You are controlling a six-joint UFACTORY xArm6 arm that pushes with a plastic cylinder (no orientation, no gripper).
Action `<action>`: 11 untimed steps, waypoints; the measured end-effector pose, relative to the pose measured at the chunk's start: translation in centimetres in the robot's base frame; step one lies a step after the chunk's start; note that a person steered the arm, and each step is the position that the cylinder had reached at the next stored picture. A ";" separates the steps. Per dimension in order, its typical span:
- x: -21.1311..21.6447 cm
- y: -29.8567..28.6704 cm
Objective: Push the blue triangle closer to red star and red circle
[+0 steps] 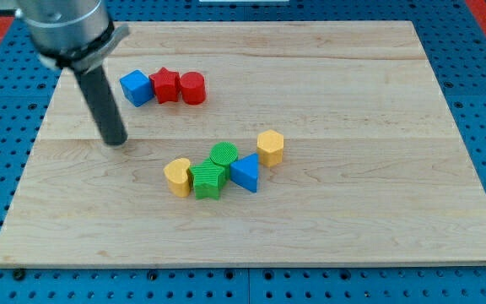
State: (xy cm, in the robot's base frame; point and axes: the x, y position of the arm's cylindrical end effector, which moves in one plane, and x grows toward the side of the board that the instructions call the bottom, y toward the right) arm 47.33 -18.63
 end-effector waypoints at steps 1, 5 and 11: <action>6.2 2.3; 5.4 20.6; -5.5 9.8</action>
